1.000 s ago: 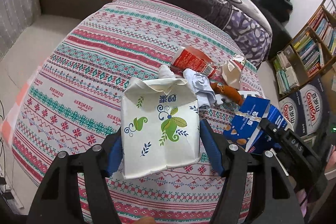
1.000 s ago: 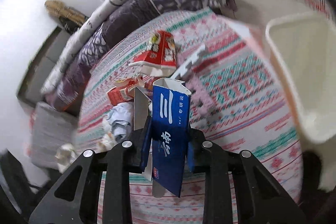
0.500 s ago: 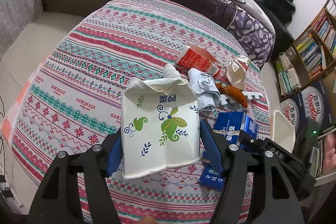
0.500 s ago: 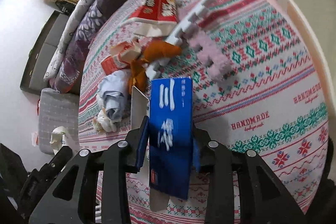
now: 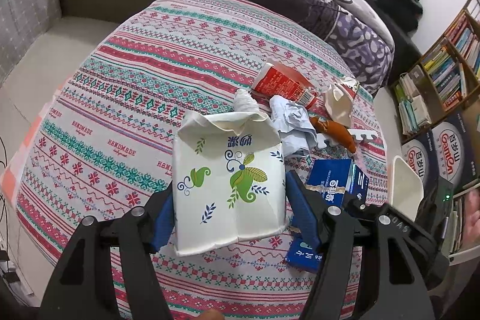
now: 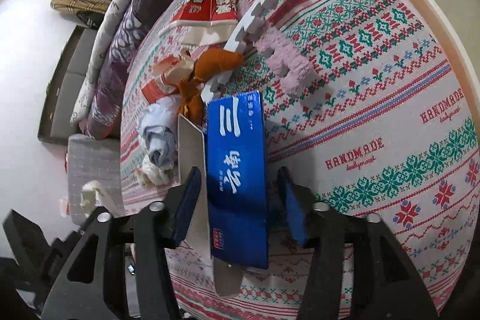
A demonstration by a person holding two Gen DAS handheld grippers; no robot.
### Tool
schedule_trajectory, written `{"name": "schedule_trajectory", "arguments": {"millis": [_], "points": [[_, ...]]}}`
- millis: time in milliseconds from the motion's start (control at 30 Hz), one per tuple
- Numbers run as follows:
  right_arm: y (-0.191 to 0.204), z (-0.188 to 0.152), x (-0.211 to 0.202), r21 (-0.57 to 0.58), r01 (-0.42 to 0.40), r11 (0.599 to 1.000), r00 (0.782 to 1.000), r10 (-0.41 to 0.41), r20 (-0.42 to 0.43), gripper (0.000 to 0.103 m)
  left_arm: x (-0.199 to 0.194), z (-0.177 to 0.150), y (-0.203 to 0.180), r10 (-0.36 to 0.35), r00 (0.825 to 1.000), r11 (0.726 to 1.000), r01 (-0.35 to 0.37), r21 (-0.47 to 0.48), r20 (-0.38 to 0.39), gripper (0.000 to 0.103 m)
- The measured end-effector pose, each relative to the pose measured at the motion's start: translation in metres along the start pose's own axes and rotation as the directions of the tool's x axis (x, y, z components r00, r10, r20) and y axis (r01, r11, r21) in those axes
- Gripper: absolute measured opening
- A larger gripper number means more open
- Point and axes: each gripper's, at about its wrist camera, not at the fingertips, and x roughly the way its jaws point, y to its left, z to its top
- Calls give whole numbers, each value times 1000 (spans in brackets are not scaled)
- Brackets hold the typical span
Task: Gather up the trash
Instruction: 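Lift the blue tissue box with the right tool while the left tool holds the cup, then carry the tissue box to the wastebasket and open the right tool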
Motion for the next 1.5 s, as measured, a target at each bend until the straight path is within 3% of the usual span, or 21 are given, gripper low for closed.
{"name": "schedule_trajectory", "arguments": {"millis": [133, 267, 400, 700, 767, 833, 967, 1200, 1500], "points": [[-2, 0, -10, -5, -22, 1000, 999, 22, 29, 27, 0, 0, 0, 2, 1000, 1000, -2, -3, 2, 66], [0, 3, -13, -8, -91, 996, 996, 91, 22, 29, 1, 0, -1, -1, 1000, 1000, 1, -3, 1, 66], [-4, 2, -10, 2, -42, 999, 999, 42, 13, 32, 0, -1, -5, 6, 1000, 1000, -6, 12, 7, 66], [-8, 1, -14, 13, -56, 998, 998, 56, 10, 41, 1, 0, -2, 1, 1000, 1000, -1, 1, 3, 66], [-9, 2, -17, 2, -51, 999, 999, 51, 13, 41, 1, -1, -5, 1, 1000, 1000, -1, 8, 5, 66], [-8, 2, -17, -12, -40, 999, 999, 40, 15, 31, 1, -1, -6, 1, 1000, 1000, -1, 12, 5, 66], [-8, 2, -21, -14, -56, 998, 998, 57, 31, 29, 1, -1, -6, 2, 1000, 1000, -2, 11, 5, 67], [7, 4, -42, -87, -49, 995, 991, 59, 116, 23, -1, -1, -6, -1, 1000, 1000, 1, 5, 18, 67], [40, 4, -80, -273, 100, 957, 952, -12, 307, 22, -24, -1, -26, -5, 987, 998, -4, 55, 161, 66]]}}
